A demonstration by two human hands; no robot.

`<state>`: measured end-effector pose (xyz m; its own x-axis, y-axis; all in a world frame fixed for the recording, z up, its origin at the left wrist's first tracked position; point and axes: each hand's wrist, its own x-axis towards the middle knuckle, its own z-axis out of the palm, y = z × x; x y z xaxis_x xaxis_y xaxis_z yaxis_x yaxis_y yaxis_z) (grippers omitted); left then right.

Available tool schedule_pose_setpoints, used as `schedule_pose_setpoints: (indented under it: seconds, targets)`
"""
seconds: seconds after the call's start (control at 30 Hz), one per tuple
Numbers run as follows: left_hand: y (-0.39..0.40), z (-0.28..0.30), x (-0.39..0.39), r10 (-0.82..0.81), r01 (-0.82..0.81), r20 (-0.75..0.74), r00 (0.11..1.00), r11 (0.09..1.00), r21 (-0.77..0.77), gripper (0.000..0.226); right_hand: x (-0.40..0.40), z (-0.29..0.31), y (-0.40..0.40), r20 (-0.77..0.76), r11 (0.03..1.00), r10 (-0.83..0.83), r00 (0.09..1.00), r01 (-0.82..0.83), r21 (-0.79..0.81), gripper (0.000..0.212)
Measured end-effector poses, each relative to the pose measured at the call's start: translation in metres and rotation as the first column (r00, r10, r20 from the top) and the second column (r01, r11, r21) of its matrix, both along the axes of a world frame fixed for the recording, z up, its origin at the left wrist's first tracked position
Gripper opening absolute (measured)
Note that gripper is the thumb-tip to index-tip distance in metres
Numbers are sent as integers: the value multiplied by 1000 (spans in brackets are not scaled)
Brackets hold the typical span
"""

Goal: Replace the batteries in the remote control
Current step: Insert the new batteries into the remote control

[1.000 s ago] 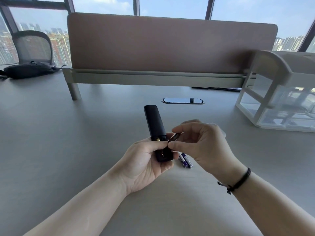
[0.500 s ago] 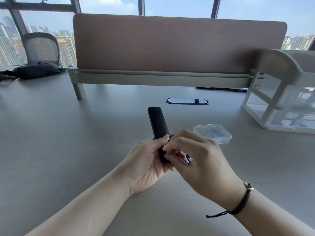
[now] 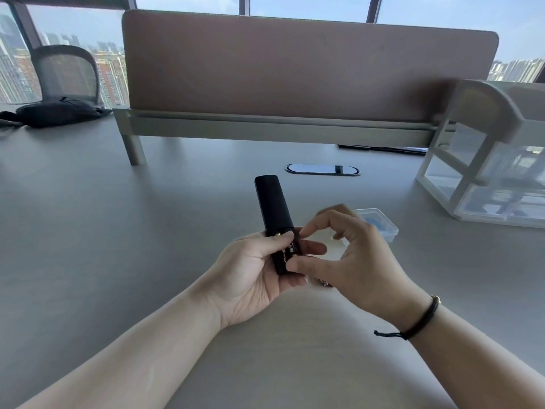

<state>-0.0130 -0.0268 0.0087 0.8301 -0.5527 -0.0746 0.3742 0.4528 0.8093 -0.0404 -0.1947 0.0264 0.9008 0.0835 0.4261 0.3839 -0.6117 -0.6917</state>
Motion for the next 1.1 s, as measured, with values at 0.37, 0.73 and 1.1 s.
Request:
schedule_pose_setpoints:
  seconds: [0.37, 0.73, 1.1]
  targets:
    - [0, 4, -4, -48, 46, -48, 998, 998, -43, 27, 0, -3, 4, -119, 992, 48, 992, -34, 122, 36]
    - [2, 3, -6, -120, 120, 19, 993, 993, -20, 24, 2, -7, 5, -304, 963, 167, 938, -89, 254, 48]
    - [9, 5, 12, 267, -292, -142, 953, 935, -200, 18, 14, -9, -7, -202, 970, -68, 977, 112, 216, 53]
